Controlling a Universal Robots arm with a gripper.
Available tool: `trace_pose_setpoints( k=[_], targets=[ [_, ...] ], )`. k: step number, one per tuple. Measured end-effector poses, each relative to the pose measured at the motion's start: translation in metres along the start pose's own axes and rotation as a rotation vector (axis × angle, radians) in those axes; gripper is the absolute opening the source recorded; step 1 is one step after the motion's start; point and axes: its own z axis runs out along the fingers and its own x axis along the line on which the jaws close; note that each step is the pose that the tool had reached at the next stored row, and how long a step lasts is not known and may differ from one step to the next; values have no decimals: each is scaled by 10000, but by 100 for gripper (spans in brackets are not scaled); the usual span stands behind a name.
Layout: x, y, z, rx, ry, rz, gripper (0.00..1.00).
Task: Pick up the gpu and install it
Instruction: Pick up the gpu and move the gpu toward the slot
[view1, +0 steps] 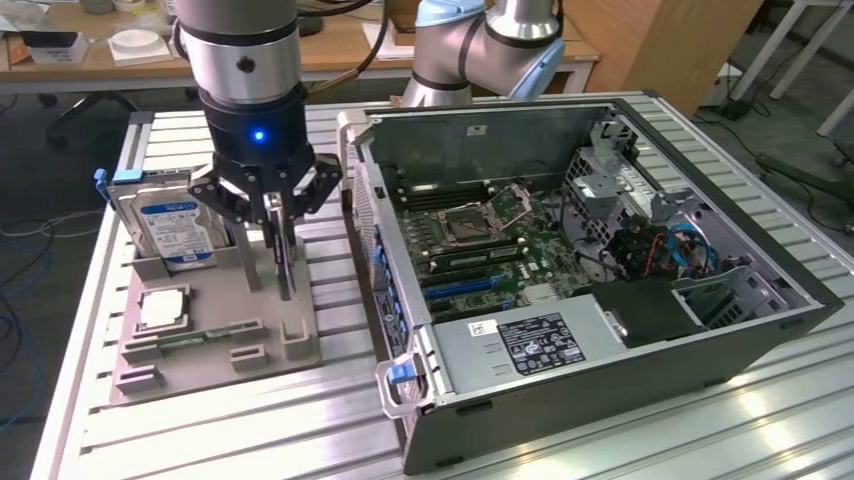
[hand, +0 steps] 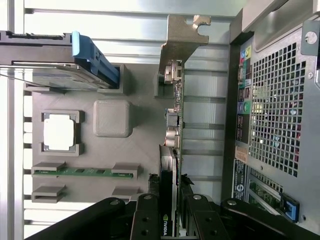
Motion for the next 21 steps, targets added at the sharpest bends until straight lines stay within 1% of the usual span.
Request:
trace_pose_setpoints(
  k=[13,21],
  targets=[
    [0,2,-75,-5,-1,0,26],
    [1,3,-101,-5,0,0,26]
  ],
)
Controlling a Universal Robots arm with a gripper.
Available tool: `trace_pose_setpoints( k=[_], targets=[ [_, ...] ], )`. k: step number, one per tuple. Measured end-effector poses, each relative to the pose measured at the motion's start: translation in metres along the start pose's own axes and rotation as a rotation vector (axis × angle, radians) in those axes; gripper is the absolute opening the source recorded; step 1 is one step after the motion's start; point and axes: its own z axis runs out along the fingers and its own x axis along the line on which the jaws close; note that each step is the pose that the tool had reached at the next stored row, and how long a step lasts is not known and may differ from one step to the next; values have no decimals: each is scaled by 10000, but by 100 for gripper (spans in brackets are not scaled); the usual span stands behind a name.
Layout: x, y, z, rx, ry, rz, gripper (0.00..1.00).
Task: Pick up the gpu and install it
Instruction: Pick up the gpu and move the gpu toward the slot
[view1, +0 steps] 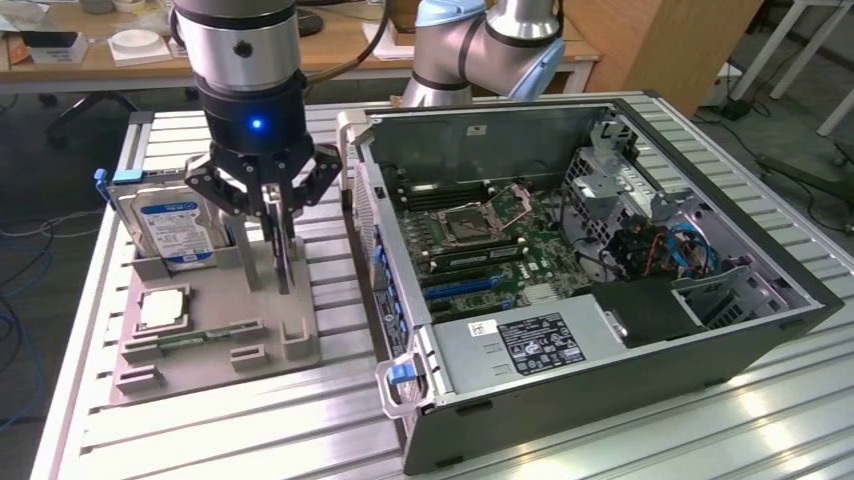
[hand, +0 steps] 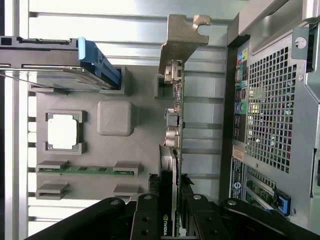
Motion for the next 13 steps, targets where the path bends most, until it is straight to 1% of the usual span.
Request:
trace_pose_setpoints(
  k=[5,13],
  targets=[
    [0,1,-21,-4,0,0,26],
    [0,2,-86,-22,-1,0,26]
  ],
)
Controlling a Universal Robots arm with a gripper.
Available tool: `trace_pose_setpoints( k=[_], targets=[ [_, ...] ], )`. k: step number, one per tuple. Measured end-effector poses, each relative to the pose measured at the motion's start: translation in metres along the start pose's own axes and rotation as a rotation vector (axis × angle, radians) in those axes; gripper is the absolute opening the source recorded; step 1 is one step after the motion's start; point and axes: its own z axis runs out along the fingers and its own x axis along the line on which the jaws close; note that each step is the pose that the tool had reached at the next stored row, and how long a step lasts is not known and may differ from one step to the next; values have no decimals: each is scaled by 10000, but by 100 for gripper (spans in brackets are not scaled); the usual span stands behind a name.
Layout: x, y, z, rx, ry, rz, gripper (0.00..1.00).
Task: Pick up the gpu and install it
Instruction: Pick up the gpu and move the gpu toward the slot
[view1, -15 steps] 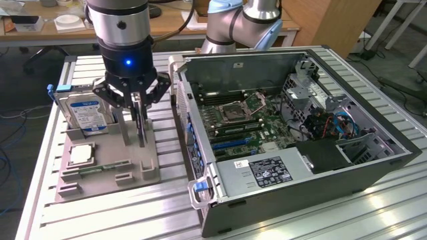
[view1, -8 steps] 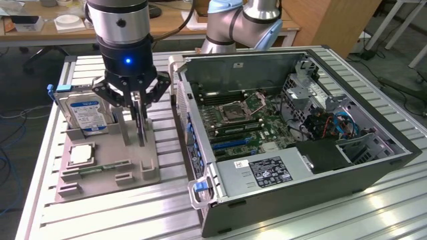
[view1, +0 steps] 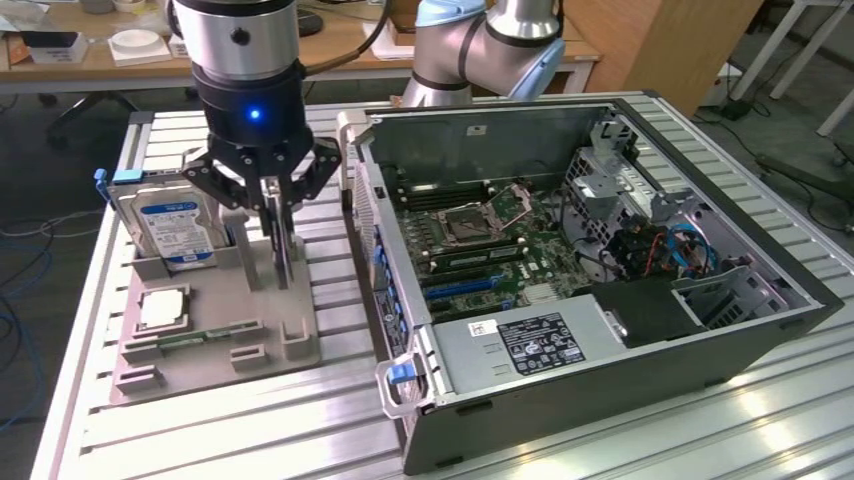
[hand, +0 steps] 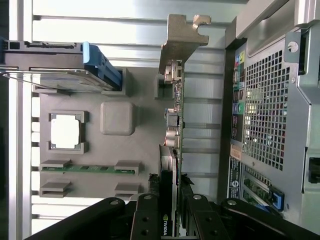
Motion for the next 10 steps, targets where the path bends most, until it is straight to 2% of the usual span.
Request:
trace_pose_setpoints(
  k=[10],
  targets=[
    [0,2,-70,-11,-1,0,26]
  ],
)
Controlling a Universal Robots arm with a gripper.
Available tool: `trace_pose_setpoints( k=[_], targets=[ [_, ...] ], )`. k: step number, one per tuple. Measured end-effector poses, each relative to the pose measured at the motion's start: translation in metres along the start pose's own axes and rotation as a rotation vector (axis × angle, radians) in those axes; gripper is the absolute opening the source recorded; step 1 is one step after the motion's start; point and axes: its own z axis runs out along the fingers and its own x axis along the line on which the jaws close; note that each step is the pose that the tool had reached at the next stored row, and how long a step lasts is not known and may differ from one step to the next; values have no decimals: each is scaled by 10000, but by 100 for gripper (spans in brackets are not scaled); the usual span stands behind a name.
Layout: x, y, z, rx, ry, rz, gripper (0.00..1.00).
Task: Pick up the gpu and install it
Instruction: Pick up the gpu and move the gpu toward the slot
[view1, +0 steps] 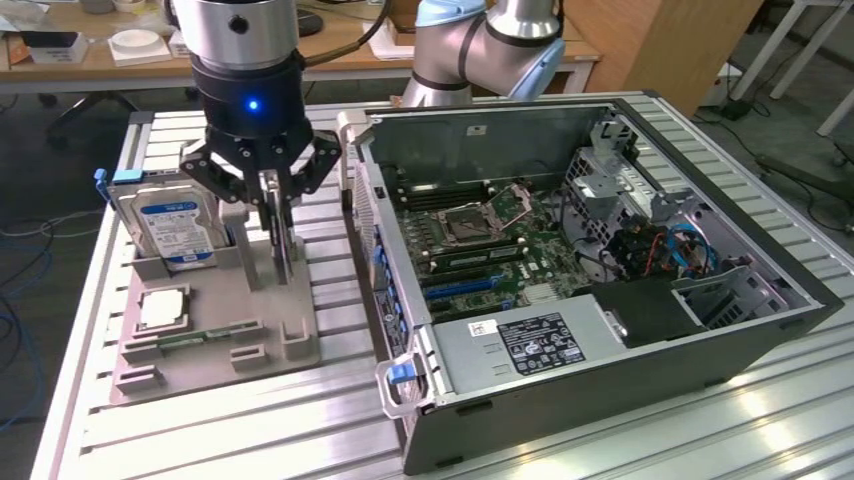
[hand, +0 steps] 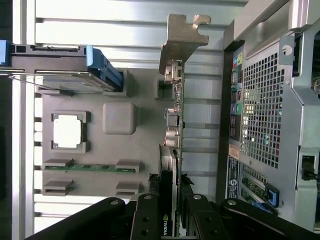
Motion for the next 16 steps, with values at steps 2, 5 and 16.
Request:
trace_pose_setpoints(
  k=[2,5,16],
  targets=[
    [0,0,-11,0,0,0,26],
    [0,1,-26,-4,0,0,26],
    [0,1,-49,-49,1,-1,26]
  ],
)
